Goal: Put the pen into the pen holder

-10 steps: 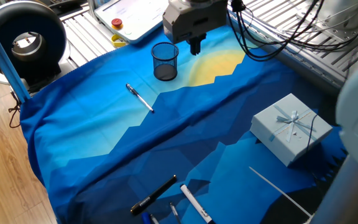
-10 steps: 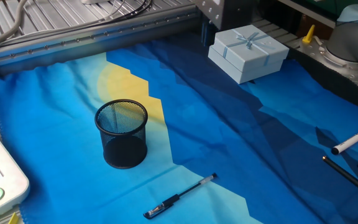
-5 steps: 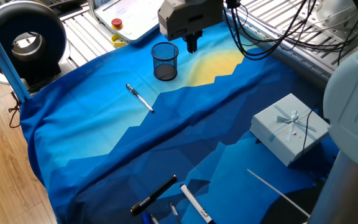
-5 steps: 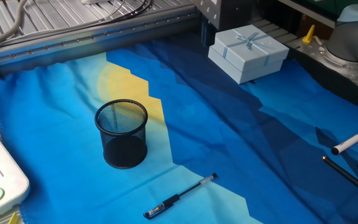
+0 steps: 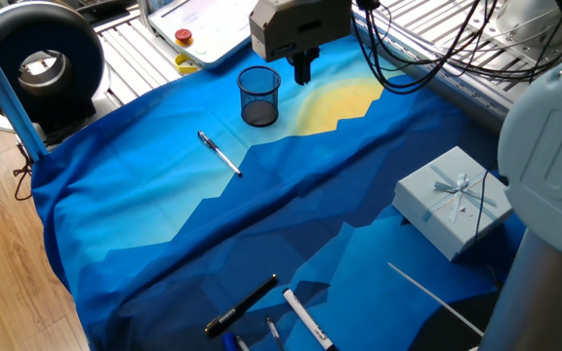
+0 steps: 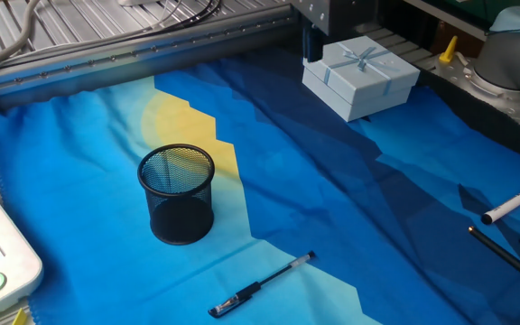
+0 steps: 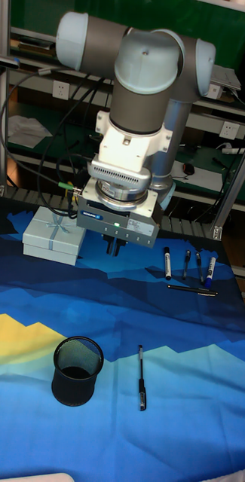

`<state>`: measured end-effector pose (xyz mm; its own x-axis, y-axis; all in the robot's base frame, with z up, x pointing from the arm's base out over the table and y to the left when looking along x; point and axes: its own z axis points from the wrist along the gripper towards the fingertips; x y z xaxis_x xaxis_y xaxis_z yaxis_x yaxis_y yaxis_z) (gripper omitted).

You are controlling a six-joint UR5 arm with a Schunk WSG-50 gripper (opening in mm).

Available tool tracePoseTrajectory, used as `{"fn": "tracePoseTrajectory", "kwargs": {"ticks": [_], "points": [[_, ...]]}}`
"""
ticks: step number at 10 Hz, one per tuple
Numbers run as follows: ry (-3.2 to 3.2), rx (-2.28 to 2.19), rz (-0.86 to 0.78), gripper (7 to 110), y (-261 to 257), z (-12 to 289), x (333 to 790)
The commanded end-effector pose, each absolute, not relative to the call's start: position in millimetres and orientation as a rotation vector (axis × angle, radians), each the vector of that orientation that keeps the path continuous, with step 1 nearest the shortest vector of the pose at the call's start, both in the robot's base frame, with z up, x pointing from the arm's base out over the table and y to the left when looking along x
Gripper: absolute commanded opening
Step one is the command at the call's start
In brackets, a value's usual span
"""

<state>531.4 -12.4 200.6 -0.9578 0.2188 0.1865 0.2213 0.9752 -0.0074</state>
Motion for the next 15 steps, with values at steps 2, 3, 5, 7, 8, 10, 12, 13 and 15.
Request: {"fn": "tracePoseTrajectory", "kwargs": {"ticks": [2,3,5,7,8,10,12,13,15], "points": [[-3.009,-0.172,0.129,7,-42,201,545],[-3.081,-0.16,0.14,7,-44,199,563],[-3.134,-0.133,-0.049,7,-15,198,577],[-3.155,-0.153,-0.178,7,5,200,584],[-3.085,-0.313,-0.175,7,6,200,571],[-3.079,-0.36,-0.119,7,-2,199,570],[-3.106,-0.345,-0.066,7,-12,198,575],[-3.111,-0.341,-0.014,7,-20,198,574],[-3.13,-0.292,0.008,7,-24,197,579]]}}
